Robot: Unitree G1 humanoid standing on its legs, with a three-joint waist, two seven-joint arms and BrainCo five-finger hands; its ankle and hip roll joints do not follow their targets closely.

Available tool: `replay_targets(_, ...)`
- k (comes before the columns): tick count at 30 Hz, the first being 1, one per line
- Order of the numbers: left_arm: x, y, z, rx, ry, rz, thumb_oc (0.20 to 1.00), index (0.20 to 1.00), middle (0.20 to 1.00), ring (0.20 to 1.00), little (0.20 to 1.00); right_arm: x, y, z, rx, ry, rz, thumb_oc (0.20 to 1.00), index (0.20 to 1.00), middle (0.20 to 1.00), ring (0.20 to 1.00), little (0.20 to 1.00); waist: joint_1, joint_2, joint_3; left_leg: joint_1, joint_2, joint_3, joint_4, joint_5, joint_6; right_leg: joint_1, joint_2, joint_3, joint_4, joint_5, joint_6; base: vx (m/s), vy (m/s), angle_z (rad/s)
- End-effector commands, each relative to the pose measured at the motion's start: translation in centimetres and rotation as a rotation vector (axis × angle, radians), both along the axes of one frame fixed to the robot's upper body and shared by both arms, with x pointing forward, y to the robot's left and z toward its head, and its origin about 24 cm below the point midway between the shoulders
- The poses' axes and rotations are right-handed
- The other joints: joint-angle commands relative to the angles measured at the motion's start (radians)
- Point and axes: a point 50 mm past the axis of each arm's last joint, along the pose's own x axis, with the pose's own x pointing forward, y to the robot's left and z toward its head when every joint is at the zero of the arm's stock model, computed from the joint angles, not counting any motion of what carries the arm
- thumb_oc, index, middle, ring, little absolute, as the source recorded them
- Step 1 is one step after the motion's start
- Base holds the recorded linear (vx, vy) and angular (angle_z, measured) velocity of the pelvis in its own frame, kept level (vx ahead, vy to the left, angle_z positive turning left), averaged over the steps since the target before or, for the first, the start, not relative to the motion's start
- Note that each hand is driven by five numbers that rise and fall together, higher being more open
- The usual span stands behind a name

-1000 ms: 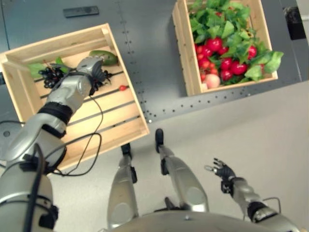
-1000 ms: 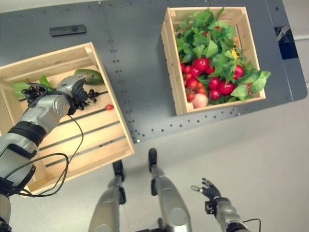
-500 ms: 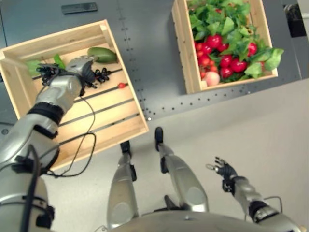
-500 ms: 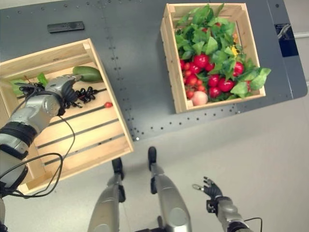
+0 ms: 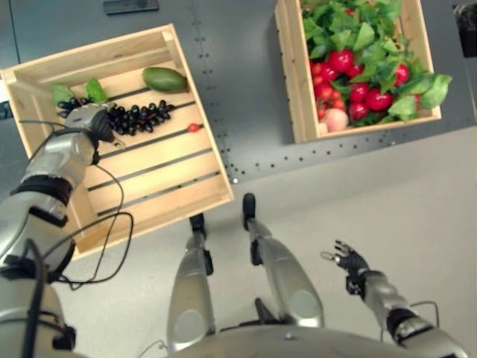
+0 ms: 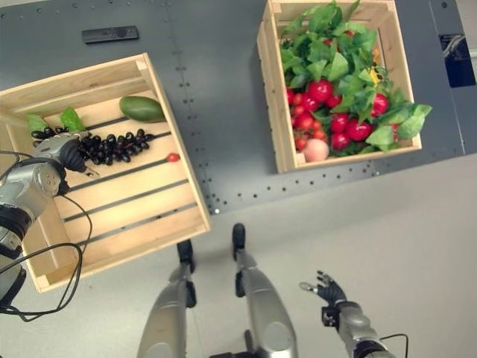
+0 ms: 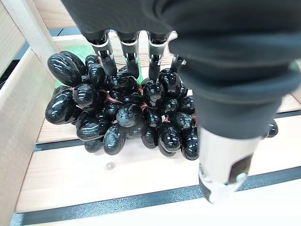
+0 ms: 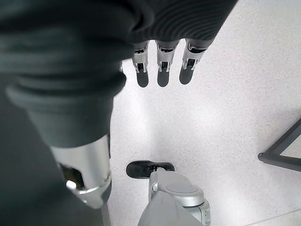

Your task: Pick up the fruits from the basket on one side to the basket on the other side

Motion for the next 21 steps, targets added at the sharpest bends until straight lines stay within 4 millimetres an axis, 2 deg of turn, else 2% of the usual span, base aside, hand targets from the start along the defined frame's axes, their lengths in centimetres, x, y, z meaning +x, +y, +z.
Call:
replay_targets(1,-1.9,2.9,-0.8,0.002,0.045,0.107,1.0,1.0,1.0,1.0,1.0,-0.5,-2.3,0.7,-0.041,-0.015,-0.036,1.0,1.0,1.0,1.0,1.0,0.005,0.002,-0.009,-0.047,-0.033,0.005,0.102,-0.094,0.055,-0.016,-0.007,-0.005,0.062,-0.053,0.086,0.0,0.0,0.0)
replay_targets(10,-1.7,2.4,-1.7,-0.001,0.066,0.1,1.0,1.0,1.0,1.0,1.0,0.3,-2.3,1.2,-0.038,-0.047,-0.027,1.0,1.0,1.0,1.0,1.0,0.0,-0.01,0.003,-0.072,-0.03,0.006,0.114,-0.092,0.057,-0.036,-0.008,-0.005,0.067,-0.047,0.087,0.0,0.0,0.0)
replay_targets(21,-1.0,1.0,-2.5,-0.018,0.049,0.064,1.0,1.0,1.0,1.0,1.0,-0.2,-2.3,1.1,-0.04,-0.038,-0.018,1.0,1.0,1.0,1.0,1.0,-0.016,-0.021,-0.001,-0.101,-0.028,0.003,0.123,-0.094,0.056,-0.066,-0.004,-0.005,0.082,-0.055,0.085,0.0,0.0,0.0)
